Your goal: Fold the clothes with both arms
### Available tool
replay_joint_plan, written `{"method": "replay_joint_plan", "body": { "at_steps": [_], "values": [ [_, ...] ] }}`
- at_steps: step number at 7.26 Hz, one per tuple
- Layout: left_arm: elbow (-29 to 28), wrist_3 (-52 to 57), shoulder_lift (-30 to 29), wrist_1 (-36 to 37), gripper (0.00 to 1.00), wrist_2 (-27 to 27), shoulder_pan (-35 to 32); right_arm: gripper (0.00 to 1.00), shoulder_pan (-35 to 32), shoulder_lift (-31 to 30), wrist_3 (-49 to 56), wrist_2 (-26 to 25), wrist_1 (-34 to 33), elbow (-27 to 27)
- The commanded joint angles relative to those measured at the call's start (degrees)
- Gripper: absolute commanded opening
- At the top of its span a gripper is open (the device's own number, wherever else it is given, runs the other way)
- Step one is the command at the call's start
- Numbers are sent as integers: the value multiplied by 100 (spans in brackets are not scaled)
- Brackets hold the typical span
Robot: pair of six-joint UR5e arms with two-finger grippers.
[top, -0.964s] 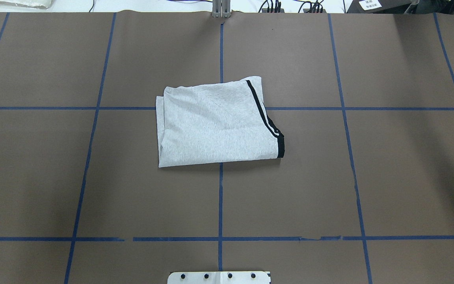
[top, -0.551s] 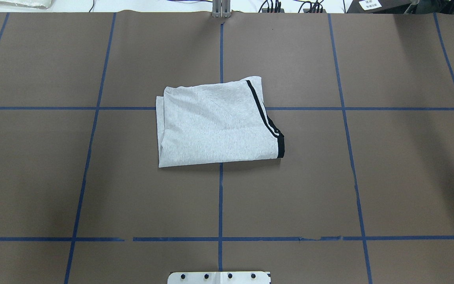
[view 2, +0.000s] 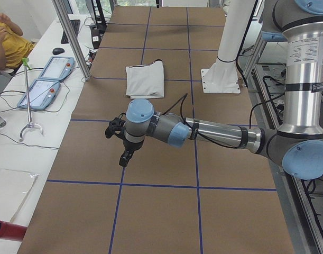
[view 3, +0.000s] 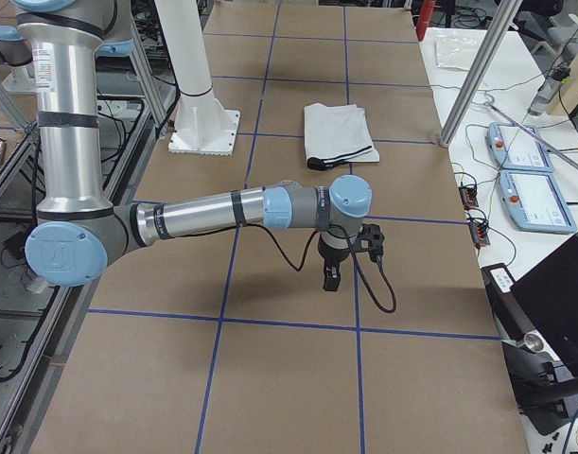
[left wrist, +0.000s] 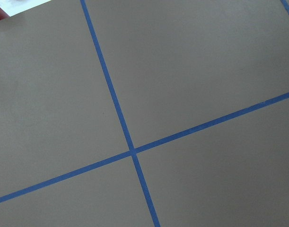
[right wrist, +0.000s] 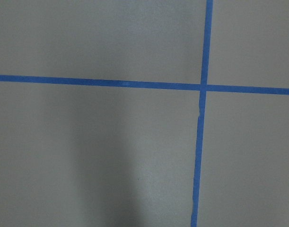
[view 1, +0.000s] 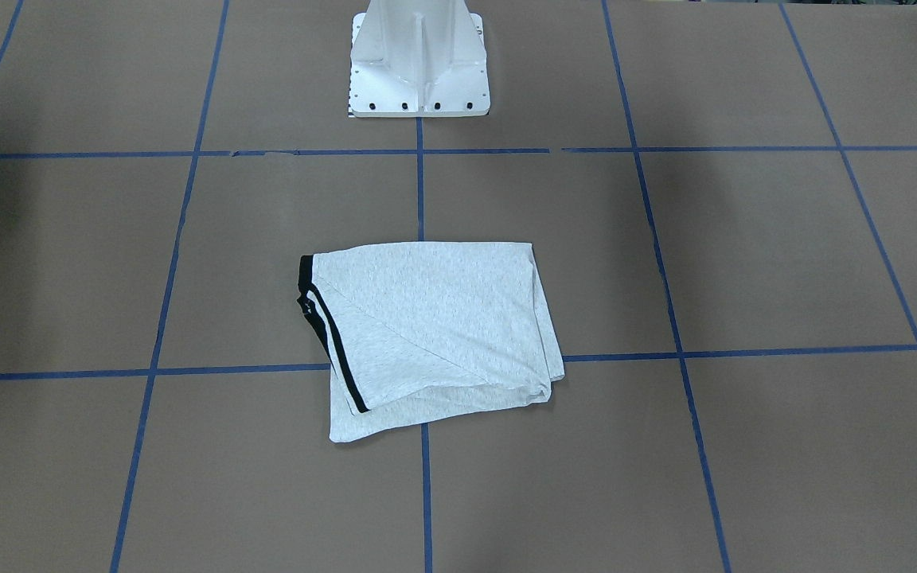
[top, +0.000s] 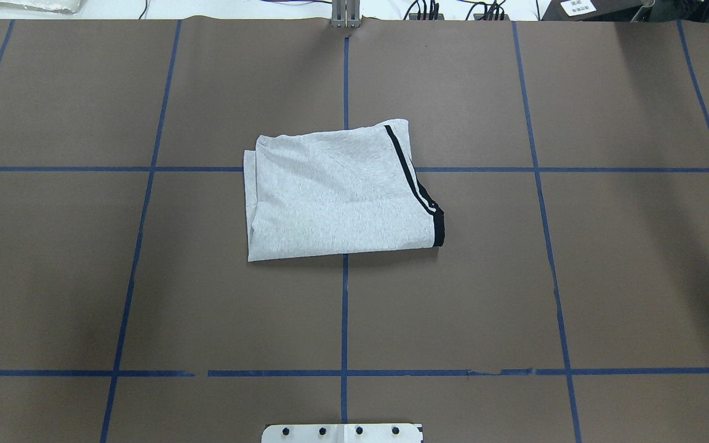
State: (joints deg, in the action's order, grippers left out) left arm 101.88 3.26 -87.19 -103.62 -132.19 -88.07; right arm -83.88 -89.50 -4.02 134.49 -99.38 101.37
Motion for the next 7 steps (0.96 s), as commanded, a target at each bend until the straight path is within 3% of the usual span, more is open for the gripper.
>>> {"method": "replay_joint_plan", "body": {
  "at_steps": [1, 7],
  "values": [
    [52, -1, 44, -1, 100, 9, 0, 100, -128, -6, 6, 16, 6, -38],
    [-52, 16, -17, 0, 100, -35, 0, 100, -287, -314, -12, 7, 647, -274]
  ]
}}
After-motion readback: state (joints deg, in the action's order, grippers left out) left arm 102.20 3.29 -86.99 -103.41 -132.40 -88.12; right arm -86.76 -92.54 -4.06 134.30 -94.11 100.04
